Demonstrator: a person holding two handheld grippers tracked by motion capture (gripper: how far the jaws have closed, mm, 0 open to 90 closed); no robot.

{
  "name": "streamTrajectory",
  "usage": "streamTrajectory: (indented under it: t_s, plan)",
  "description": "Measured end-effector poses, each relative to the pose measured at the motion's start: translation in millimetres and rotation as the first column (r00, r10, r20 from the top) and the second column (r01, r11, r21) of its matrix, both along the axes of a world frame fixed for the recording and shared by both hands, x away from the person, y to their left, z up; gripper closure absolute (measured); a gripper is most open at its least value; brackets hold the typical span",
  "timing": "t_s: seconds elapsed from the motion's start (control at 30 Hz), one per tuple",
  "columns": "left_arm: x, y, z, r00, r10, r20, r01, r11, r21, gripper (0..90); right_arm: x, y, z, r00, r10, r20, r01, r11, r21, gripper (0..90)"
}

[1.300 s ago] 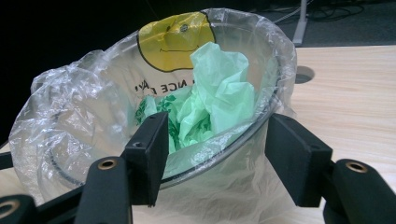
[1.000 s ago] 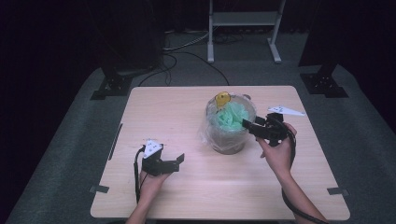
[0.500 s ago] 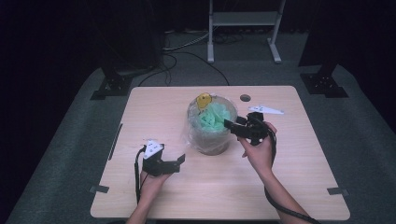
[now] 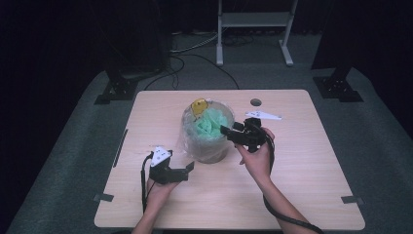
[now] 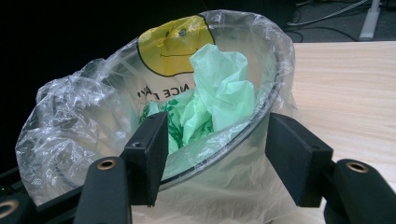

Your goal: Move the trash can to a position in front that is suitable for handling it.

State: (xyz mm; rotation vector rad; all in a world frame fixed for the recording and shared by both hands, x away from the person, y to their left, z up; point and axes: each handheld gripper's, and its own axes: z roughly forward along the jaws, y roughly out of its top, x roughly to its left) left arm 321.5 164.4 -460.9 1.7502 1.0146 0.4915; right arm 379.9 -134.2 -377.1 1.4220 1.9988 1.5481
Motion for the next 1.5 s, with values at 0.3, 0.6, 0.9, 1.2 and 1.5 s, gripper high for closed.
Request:
streamTrajectory:
  t_s: [0.3,0.6,0.9,1.2,1.5]
  plan:
    - [0.1,1.2,0.0,1.0,0.001,0.0,-0.001,1.0,0.001,0.0,-3.2,-5.5,1.6,0.9982,0.014,0.059,-0.016,0.9996,0.025,36.2]
    - [0.1,0.4,-0.3,1.0,-0.002,0.001,0.002,1.0,0.003,0.0,-11.1,-41.8,7.5,0.9957,-0.017,0.092,0.011,0.9981,0.061,33.0]
    - [-0.8,-2.3,-0.6,0.9999,-0.014,0.005,0.014,0.9997,0.018,0.0,-21.7,-75.8,-9.1,0.9963,-0.034,0.078,0.033,0.9993,0.019,32.6]
    - [-6.0,-8.9,8.7,0.9965,-0.072,0.043,0.071,0.9974,0.012,0.0,-25.1,-92.7,-26.4,0.9963,-0.059,0.062,0.06,0.9982,-0.004,31.9]
    - [-10.9,-12.4,19.8,0.9899,-0.124,0.069,0.125,0.9919,-0.019,0.0,-29.2,-101.4,-39.5,0.9958,-0.079,0.046,0.08,0.9967,-0.011,31.9]
